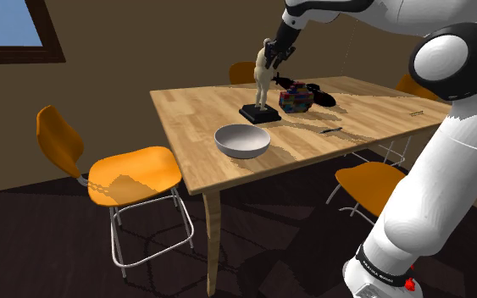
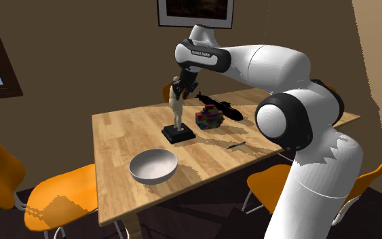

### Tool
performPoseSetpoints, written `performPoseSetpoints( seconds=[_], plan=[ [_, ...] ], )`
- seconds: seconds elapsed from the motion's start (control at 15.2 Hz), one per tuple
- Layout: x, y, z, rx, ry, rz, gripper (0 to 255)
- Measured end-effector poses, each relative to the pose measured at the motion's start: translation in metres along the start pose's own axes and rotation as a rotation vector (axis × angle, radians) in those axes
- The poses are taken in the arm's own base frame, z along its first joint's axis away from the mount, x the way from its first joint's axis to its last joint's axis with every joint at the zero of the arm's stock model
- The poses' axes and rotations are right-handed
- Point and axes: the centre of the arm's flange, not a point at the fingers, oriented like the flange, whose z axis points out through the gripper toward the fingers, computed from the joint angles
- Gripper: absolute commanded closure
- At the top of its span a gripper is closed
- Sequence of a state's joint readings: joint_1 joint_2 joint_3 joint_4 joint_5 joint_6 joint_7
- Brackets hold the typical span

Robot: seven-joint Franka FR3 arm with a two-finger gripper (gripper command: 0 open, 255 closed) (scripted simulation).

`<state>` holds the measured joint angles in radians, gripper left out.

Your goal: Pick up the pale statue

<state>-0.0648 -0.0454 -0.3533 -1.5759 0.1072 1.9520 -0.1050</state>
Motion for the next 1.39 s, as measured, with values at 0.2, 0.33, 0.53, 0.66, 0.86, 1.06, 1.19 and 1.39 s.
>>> performPoseSetpoints(
  seconds=[0.2, 0.33, 0.53, 0.66, 0.86, 1.06, 1.19, 1.39],
  plan=[
    [0.0, 0.0, 0.0, 0.0, 0.0, 0.0, 255],
    [0.0, 0.0, 0.0, 0.0, 0.0, 0.0, 255],
    [0.004, 0.0, -0.008, 0.0, -0.003, 0.001, 255],
    [0.008, -0.001, -0.018, 0.0, -0.003, 0.001, 255],
    [0.015, -0.002, -0.031, 0.0, -0.004, 0.001, 255],
    [0.021, -0.003, -0.044, 0.0, -0.004, 0.001, 255],
    [0.025, -0.004, -0.055, 0.0, -0.004, 0.001, 255],
    [0.031, -0.006, -0.068, 0.0, -0.004, 0.001, 255]
  ],
)
